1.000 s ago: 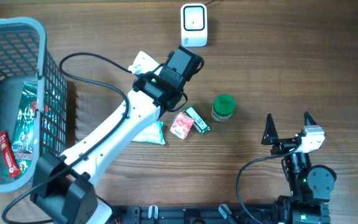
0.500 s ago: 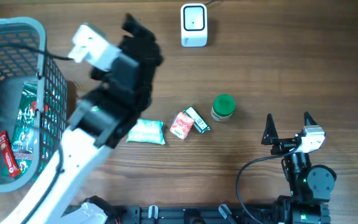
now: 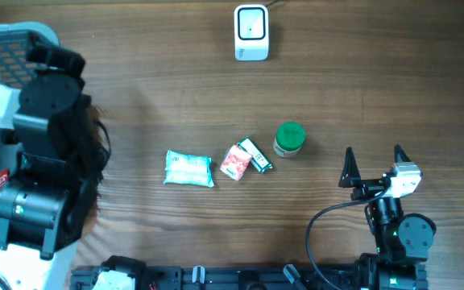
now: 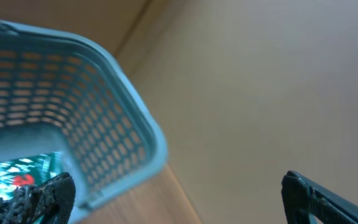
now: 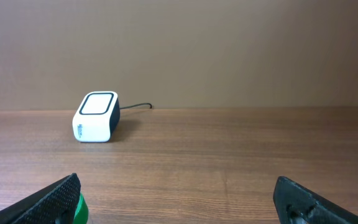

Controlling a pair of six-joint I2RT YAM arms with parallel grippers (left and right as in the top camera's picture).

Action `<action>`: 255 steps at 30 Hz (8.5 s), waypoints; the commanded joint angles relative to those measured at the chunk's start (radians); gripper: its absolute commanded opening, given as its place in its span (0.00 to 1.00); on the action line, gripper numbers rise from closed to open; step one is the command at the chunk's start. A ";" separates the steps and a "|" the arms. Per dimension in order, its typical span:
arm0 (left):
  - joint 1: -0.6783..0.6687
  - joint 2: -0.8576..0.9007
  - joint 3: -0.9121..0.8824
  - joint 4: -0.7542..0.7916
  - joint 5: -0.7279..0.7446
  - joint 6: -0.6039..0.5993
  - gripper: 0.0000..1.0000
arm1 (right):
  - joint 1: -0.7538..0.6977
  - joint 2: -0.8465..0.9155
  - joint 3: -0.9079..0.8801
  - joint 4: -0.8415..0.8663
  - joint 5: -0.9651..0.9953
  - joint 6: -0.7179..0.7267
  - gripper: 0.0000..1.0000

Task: Scan the item barcode
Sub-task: 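Grasp the red Nescafe sachet in the basket and lift it toward the scanner, then place the Nescafe sachet on the table and return the left gripper to the basket, then reach into the basket and grasp the green 3M glove bag with the left gripper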

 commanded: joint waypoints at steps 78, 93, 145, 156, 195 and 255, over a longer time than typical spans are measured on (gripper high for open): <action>1.057 0.388 0.018 0.010 1.168 0.422 0.04 | 0.003 -0.003 -0.001 0.003 0.017 -0.008 1.00; 0.158 0.270 -0.032 -0.241 1.518 0.924 0.04 | 0.003 -0.003 -0.001 0.003 0.017 -0.008 1.00; 0.888 0.445 0.176 -0.596 0.770 -1.001 1.00 | 0.003 -0.003 -0.001 0.003 0.017 -0.008 0.99; 0.898 0.776 0.176 -0.631 0.784 -1.279 1.00 | 0.003 -0.003 -0.001 0.003 0.017 -0.008 1.00; 0.898 0.700 0.262 -0.555 0.365 -0.866 0.04 | 0.003 -0.003 -0.001 0.003 0.017 -0.008 1.00; 0.842 1.003 0.260 -0.591 0.608 -1.228 1.00 | 0.003 -0.003 -0.001 0.003 0.017 -0.008 1.00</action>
